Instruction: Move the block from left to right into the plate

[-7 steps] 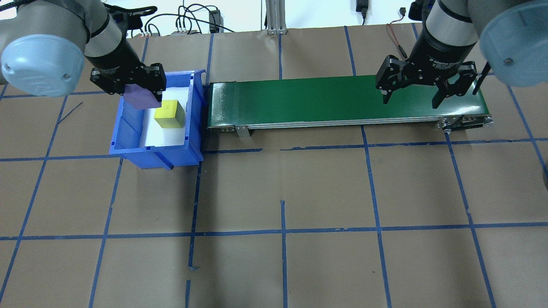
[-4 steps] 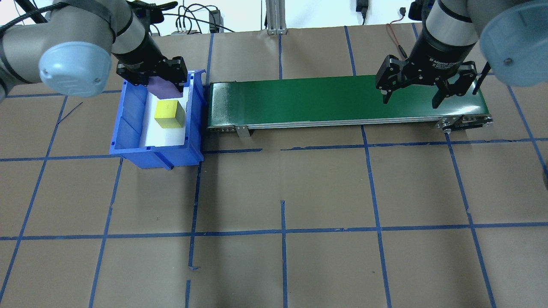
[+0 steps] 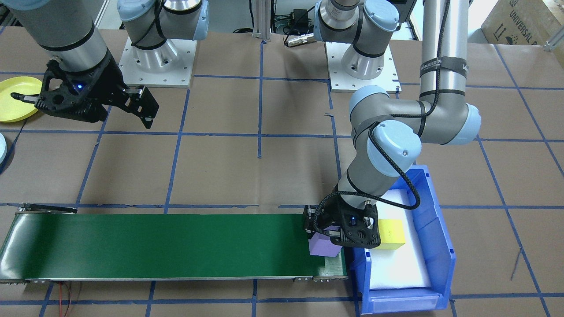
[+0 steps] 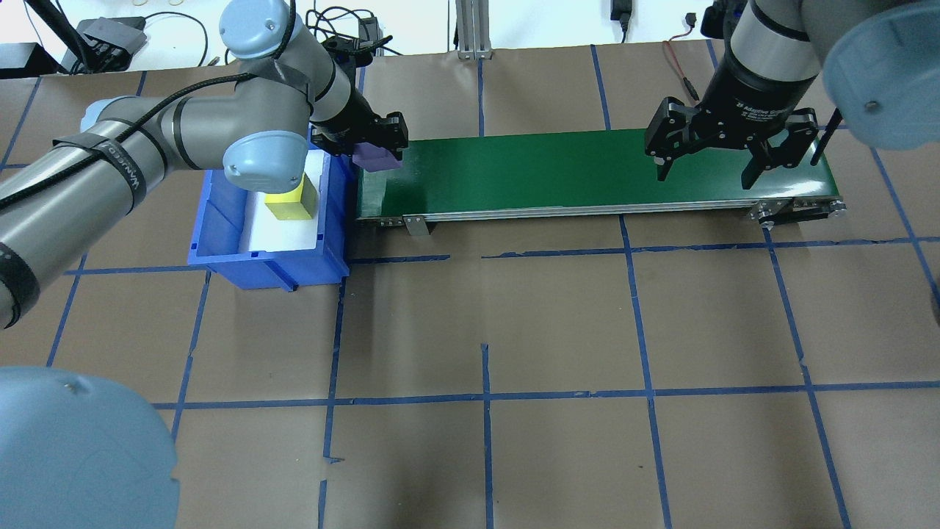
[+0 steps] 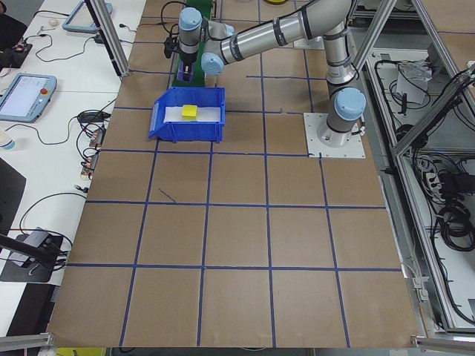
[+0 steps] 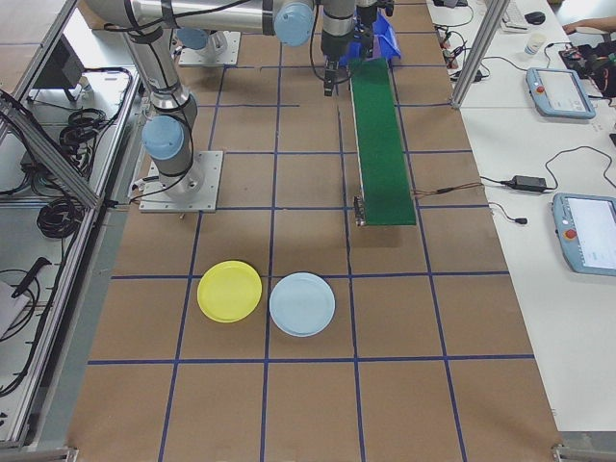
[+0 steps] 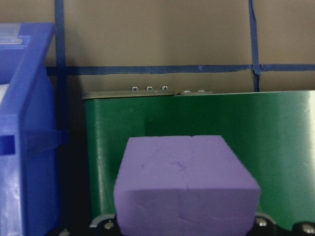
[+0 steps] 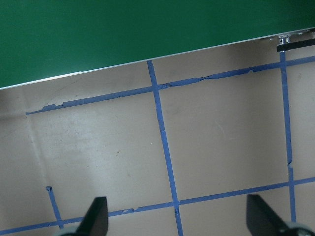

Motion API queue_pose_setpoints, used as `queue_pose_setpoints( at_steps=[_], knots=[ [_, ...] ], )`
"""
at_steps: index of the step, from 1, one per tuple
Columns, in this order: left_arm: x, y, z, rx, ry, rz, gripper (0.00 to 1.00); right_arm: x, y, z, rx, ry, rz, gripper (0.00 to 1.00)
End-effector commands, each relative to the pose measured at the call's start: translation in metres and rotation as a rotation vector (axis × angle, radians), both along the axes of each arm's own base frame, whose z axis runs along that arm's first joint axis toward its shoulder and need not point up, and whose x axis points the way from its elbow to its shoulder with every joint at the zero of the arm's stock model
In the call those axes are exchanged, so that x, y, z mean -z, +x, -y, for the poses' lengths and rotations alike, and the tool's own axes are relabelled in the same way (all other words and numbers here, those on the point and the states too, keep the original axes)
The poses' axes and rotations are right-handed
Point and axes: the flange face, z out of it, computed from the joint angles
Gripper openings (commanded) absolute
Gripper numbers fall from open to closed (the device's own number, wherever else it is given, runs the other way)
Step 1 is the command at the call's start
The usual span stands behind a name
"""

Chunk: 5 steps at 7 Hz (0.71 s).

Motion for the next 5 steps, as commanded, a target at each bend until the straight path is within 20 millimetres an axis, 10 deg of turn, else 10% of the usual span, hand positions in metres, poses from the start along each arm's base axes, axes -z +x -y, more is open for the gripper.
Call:
queue_pose_setpoints(
  at_steps=[1,5],
  knots=[
    [-0.002,0.000,-0.001,-0.006,-0.008,-0.001,1.00,0.001,-0.002,0.001,0.003,-0.002,-0.001,1.00],
    [-0.098,0.037,-0.014,-0.045,-0.127,0.166,1.00,0.001,-0.002,-0.002,0.007,-0.002,-0.002,1.00]
  ],
)
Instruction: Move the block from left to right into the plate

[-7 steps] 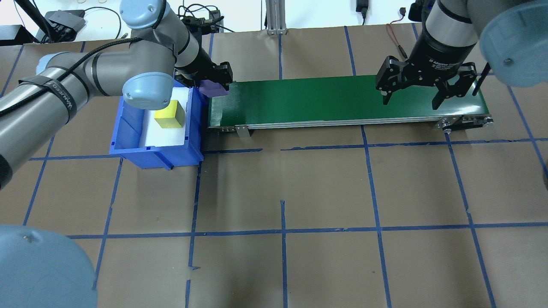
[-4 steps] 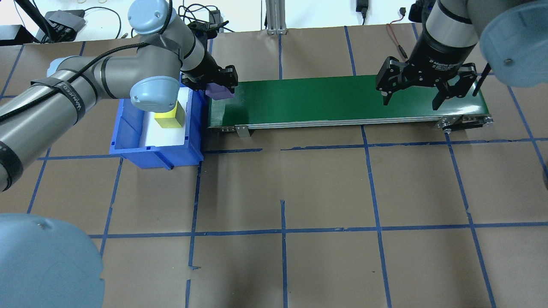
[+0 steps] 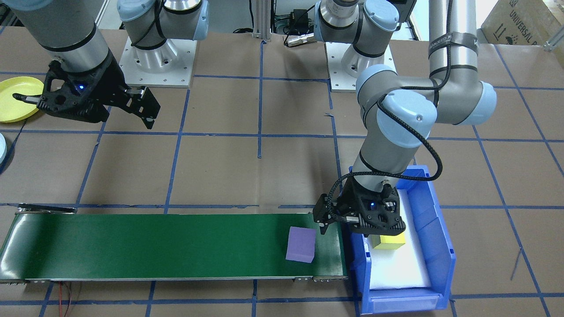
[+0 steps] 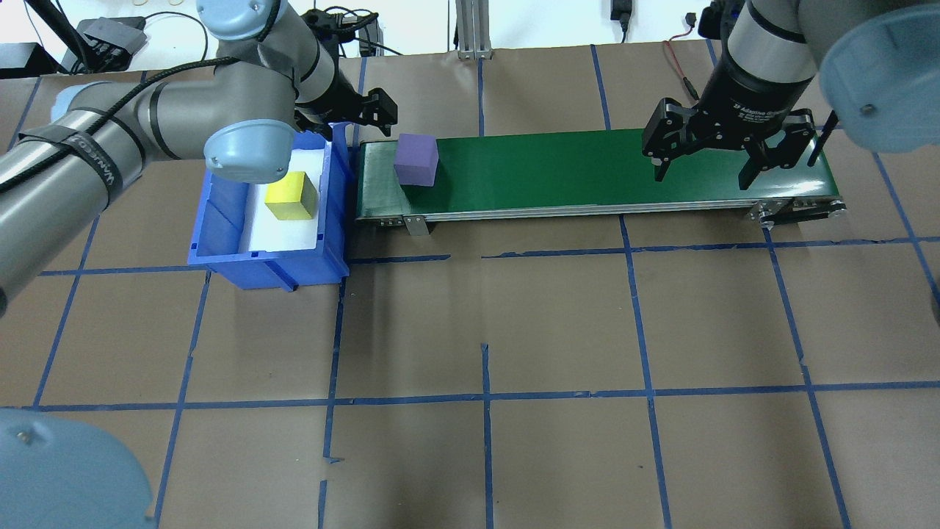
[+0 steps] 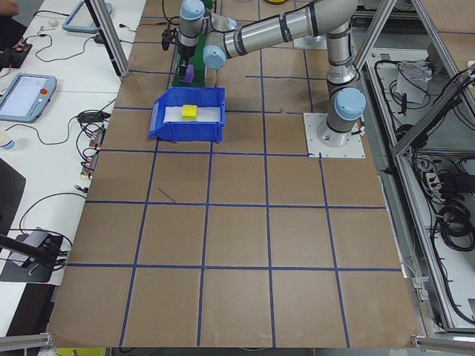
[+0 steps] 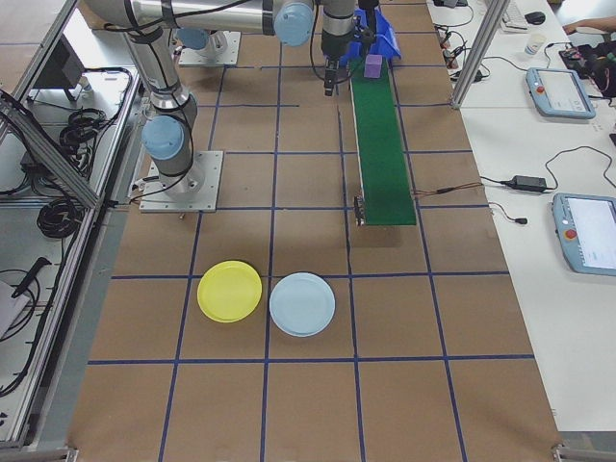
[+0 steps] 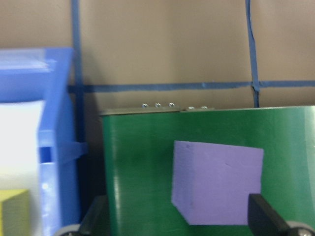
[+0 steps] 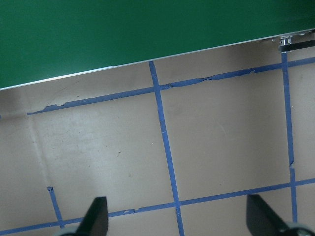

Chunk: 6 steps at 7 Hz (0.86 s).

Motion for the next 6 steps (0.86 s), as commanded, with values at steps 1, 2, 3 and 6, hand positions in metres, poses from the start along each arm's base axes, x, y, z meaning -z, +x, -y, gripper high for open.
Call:
queue_pose_setpoints(
  at_steps=[1,2,3,6],
  knots=[
    [-0.033,0.061,0.002,-0.039,0.013,0.048,1.00,0.002,-0.004,0.000,-0.003,0.001,-0.003,1.00],
    [-0.009,0.113,0.011,0.006,0.050,0.076,1.00,0.001,-0.001,-0.001,-0.003,-0.002,-0.004,1.00],
    [0.010,0.140,0.015,-0.017,0.083,0.075,1.00,0.001,-0.004,0.001,0.000,-0.004,-0.004,1.00],
    [0.090,0.142,0.022,-0.196,0.225,0.012,1.00,0.002,-0.004,0.000,0.008,0.001,-0.004,1.00]
  ],
)
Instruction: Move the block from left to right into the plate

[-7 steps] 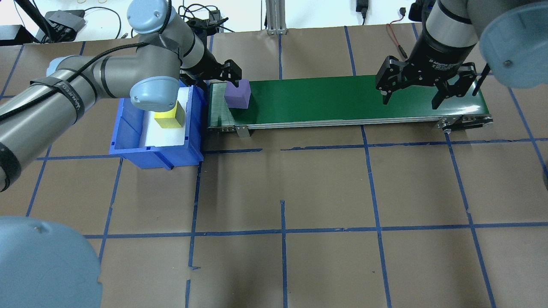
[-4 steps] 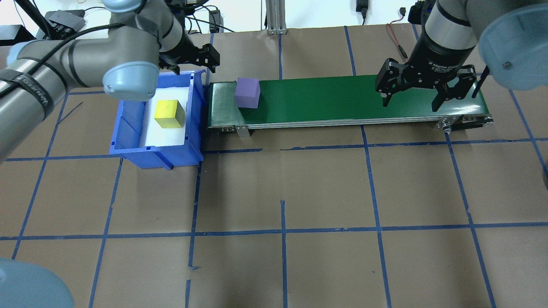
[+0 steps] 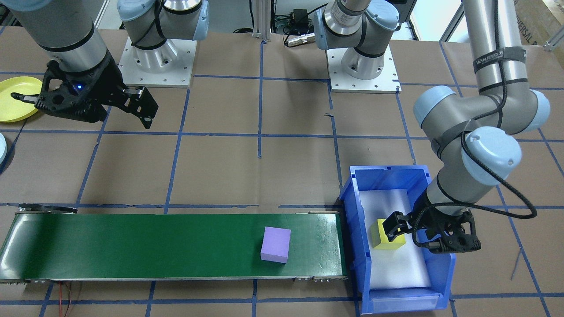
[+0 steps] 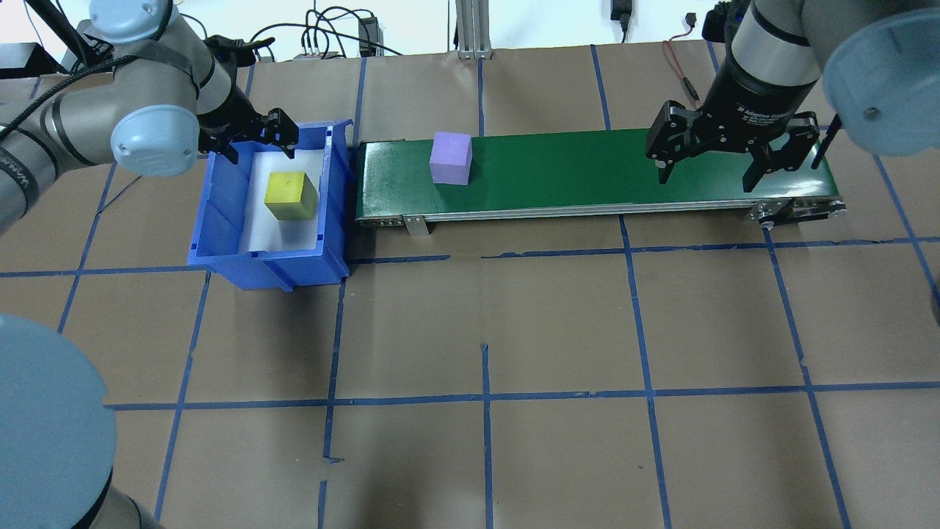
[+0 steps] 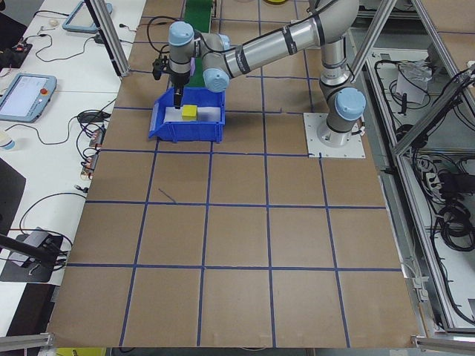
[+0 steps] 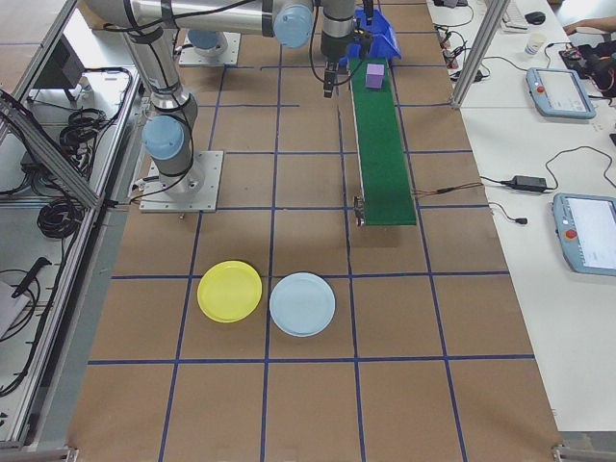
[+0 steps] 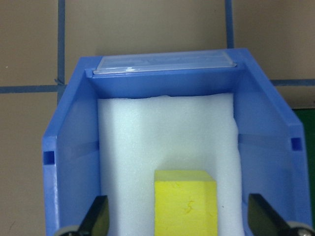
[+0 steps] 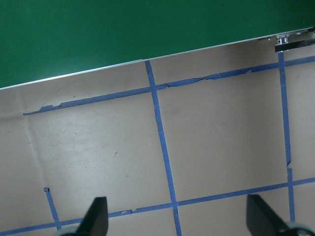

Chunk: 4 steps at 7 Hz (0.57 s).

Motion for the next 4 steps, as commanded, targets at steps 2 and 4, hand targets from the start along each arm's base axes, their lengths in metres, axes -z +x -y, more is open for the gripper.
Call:
queue_pose_setpoints(
  at_steps=[2,4],
  knots=[
    [0.047,-0.002,-0.013,-0.089,0.094,-0.028,1.00,-0.001,0.004,-0.001,-0.005,-0.007,0.003,1.00],
    [0.059,-0.003,-0.018,-0.098,0.114,-0.033,1.00,0.002,-0.003,0.002,-0.003,0.005,0.002,1.00]
  ],
)
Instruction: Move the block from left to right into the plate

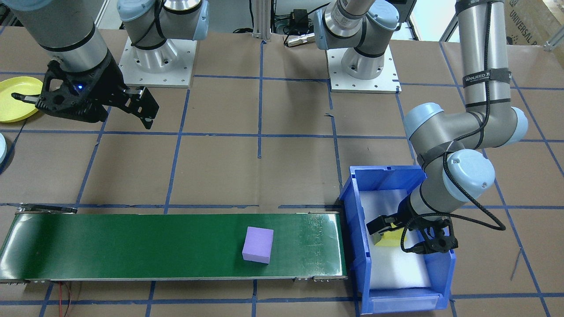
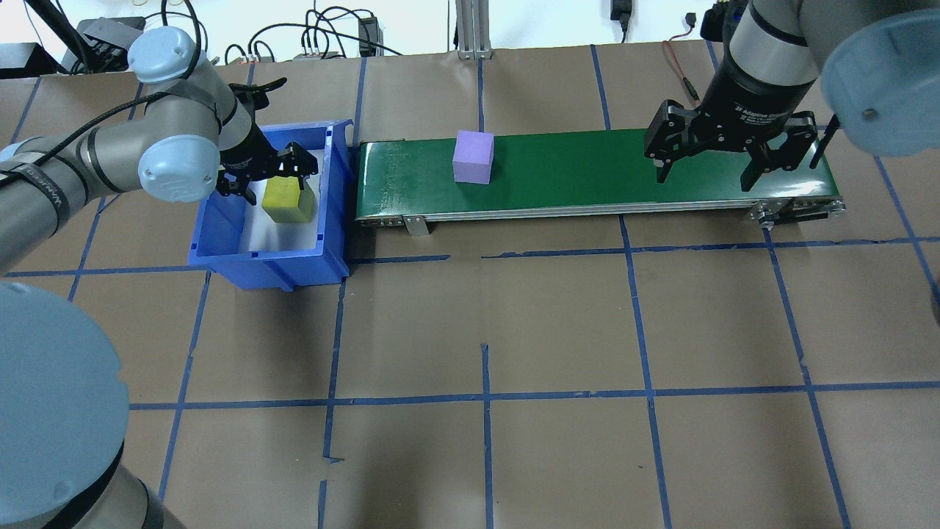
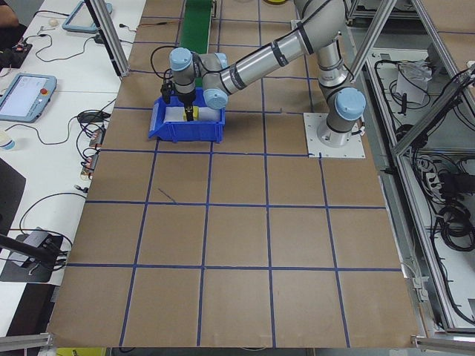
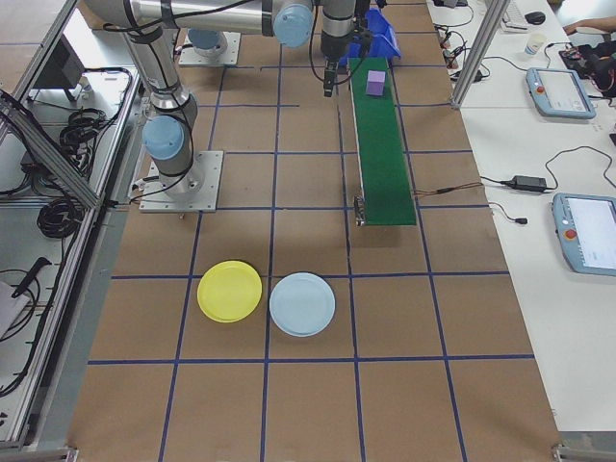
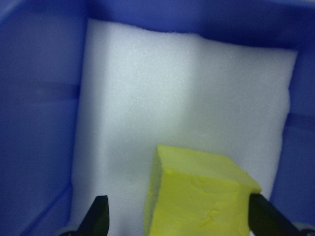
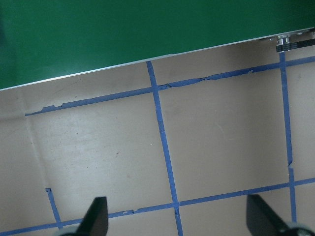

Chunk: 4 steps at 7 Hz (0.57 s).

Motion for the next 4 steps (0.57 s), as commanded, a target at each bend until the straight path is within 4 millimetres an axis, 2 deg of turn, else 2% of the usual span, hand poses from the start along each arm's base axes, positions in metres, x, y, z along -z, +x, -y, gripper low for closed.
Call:
queue_pose_setpoints(
  at_steps=[1,2,3,4],
  knots=[
    [-0.002,0.000,0.002,0.005,-0.007,0.002,1.00,-0.007,-0.033,0.010,0.046,-0.016,0.005,1.00],
    [-0.014,0.001,0.002,0.014,-0.033,0.008,1.00,-0.013,-0.089,0.016,0.087,-0.024,0.019,1.00],
    [-0.028,0.001,0.005,0.014,-0.057,0.011,1.00,-0.014,-0.132,0.016,0.060,-0.028,0.019,1.00],
    [-0.038,0.001,0.004,0.014,-0.073,0.013,1.00,-0.012,-0.148,0.017,0.031,-0.028,0.020,1.00]
  ],
)
